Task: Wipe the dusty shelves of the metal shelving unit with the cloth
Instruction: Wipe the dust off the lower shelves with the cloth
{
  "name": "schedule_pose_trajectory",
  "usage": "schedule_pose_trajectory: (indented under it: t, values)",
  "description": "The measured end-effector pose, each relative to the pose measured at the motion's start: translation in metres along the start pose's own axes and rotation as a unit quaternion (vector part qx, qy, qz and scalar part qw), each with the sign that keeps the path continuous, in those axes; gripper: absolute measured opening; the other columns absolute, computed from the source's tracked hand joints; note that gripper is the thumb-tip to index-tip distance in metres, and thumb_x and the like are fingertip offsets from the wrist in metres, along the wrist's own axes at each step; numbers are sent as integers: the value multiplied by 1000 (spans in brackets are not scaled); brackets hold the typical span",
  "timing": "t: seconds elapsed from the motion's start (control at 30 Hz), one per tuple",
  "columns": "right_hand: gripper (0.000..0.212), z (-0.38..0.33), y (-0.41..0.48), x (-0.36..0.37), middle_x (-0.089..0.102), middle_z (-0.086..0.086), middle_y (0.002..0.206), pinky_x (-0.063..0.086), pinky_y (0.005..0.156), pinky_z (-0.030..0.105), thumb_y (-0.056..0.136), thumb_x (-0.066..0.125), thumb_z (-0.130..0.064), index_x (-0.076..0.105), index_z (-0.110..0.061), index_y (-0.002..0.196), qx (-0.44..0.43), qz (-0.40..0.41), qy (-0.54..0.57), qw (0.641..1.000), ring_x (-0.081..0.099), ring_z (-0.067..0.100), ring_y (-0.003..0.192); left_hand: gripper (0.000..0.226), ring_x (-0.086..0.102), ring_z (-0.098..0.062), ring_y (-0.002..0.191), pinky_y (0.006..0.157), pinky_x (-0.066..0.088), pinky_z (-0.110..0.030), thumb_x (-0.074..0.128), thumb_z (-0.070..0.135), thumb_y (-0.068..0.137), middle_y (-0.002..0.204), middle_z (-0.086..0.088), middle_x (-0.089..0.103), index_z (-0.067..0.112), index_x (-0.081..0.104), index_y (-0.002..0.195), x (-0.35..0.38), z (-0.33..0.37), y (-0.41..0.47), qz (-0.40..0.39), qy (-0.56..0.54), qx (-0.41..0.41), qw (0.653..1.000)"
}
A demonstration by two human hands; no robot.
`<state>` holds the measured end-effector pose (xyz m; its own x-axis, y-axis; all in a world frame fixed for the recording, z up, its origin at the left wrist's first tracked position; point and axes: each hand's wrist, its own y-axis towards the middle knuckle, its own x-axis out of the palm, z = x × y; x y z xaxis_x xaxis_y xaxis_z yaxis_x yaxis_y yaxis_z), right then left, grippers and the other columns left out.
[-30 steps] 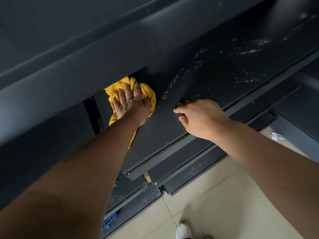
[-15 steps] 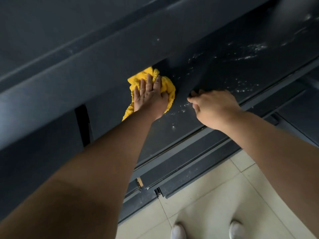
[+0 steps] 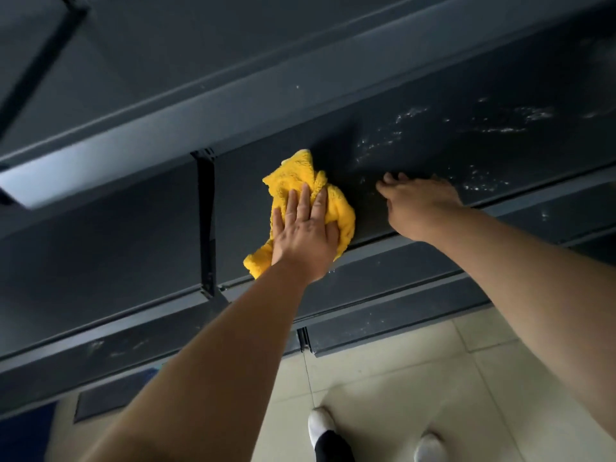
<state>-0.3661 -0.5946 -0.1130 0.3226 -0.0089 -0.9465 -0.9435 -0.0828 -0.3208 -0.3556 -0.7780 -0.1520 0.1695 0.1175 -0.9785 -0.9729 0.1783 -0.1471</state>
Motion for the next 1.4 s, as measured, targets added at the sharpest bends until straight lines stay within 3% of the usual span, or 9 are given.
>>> schedule_pose_trajectory:
  t: [0.17, 0.43, 0.67, 0.8, 0.93, 1.07, 1.17, 1.27, 1.4]
  values:
    - [55, -5, -1, 5, 1, -3, 162, 16, 118, 50, 101, 29, -19, 10, -20, 153, 4, -17, 5, 1000, 6, 20, 149, 62, -19, -22, 148, 119, -11, -48, 19, 46, 99, 162, 1, -15, 31, -6, 154, -3, -41, -33, -2, -11, -95, 995]
    - [52, -10, 2, 6, 4, 0, 162, 27, 114, 49, 103, 28, -18, 14, -16, 153, 5, -4, 2, 1000, 10, 23, 149, 67, -16, -31, 147, 117, -7, -54, 21, 50, 97, 161, -5, -18, 27, -5, 154, -2, -30, -19, -8, -21, -169, 985]
    - [51, -3, 4, 6, 13, -2, 161, 35, 110, 44, 101, 30, -17, 21, -19, 152, -8, 31, 26, 999, 18, 20, 147, 71, -17, -35, 146, 116, -7, -58, 21, 51, 96, 160, -9, -19, 23, -8, 154, 0, 12, 20, -4, -16, -101, 995]
    - [50, 18, 3, 4, 37, 3, 153, 39, 107, 42, 97, 38, -10, 38, -19, 146, -45, 72, 78, 993, 36, 23, 140, 71, -17, -37, 146, 116, -6, -58, 21, 50, 96, 160, -12, -18, 20, -7, 154, -1, 22, 49, 3, -5, -80, 997]
    - [51, 47, 3, 3, 39, 1, 152, 37, 108, 46, 94, 42, -6, 42, -20, 144, 1, 114, 74, 991, 32, 19, 143, 71, -14, -35, 147, 117, -7, -56, 21, 51, 96, 160, -11, -17, 21, -7, 154, -4, 21, 84, 6, 2, -63, 998]
    - [48, 66, 7, 0, 39, 2, 151, 38, 104, 45, 95, 42, -8, 42, -19, 142, 59, 103, 34, 992, 29, 19, 143, 70, -14, -31, 148, 118, -6, -54, 22, 52, 96, 161, -8, -16, 24, -5, 154, -5, 24, 110, 10, -2, -61, 998]
    - [39, 67, 8, 3, 52, 3, 135, 43, 89, 41, 95, 43, -12, 49, -17, 133, 67, 117, 23, 991, 46, 22, 129, 69, -13, -28, 148, 118, -6, -52, 22, 51, 96, 162, -4, -15, 26, -4, 155, -5, 25, 122, 15, 0, -57, 998]
    - [29, 66, 9, 10, 57, 2, 115, 35, 73, 35, 93, 46, -15, 54, -15, 121, 57, 154, 12, 986, 55, 23, 109, 67, -12, -26, 149, 118, -7, -51, 23, 50, 96, 162, -1, -14, 29, -2, 155, -5, 31, 135, 15, -10, -68, 998]
    - [31, 82, 13, 13, 63, 0, 119, 44, 81, 33, 95, 43, -19, 58, -20, 122, 11, 183, 41, 982, 60, 21, 105, 66, -13, -25, 149, 118, -7, -50, 25, 49, 96, 162, 1, -14, 31, 0, 154, -4, 50, 148, 10, -22, -91, 996]
